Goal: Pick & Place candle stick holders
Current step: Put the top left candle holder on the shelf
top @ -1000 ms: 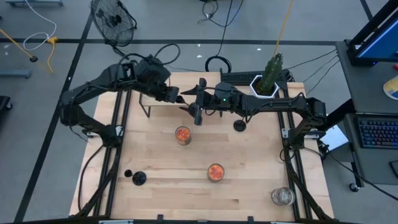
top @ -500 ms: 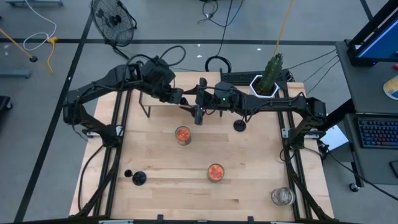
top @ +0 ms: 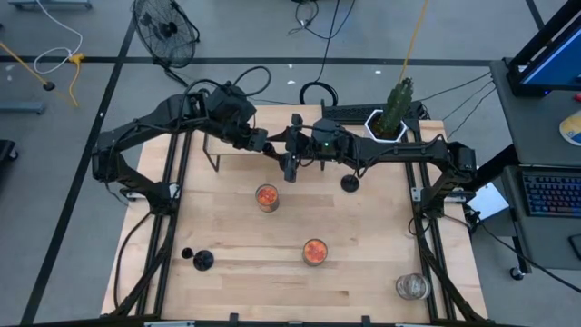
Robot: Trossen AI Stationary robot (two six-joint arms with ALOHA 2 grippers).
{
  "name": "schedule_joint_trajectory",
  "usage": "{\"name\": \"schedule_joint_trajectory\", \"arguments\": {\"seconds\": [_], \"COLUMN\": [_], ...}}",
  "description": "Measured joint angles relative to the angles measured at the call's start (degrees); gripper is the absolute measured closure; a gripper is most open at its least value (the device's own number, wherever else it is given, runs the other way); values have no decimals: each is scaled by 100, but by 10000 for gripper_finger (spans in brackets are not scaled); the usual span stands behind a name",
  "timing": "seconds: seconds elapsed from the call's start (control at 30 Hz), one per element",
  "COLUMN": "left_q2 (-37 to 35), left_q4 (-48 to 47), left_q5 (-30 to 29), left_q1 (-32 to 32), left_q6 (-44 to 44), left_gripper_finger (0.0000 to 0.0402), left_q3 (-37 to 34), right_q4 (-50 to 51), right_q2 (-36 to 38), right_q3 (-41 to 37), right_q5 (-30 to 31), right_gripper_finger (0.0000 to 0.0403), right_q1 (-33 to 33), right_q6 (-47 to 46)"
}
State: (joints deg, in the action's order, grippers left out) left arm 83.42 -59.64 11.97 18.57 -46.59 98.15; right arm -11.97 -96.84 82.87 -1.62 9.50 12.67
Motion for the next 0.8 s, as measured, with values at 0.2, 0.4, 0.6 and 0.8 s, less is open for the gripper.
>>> {"name": "schedule_joint_trajectory", "arguments": {"seconds": [0.2,0.4,0.6,0.8], "left_q2": [72,66,66,68], "left_q4": [4,-4,-4,7], "left_q5": [-1,-12,-16,-215], "left_q1": [2,2,2,-2], "left_q6": [46,46,56,59], "left_gripper_finger": [399,399,399,380], "left_q3": [0,0,0,0], "right_q4": [20,31,29,28], "right_q2": [0,0,0,0], "right_q3": [-7,-11,-11,-11], "right_q5": [-20,-18,-9,11], "right_gripper_finger": [267,307,307,307], "right_q1": [-2,-2,-2,3], "right_q6": [0,3,-27,-138]}}
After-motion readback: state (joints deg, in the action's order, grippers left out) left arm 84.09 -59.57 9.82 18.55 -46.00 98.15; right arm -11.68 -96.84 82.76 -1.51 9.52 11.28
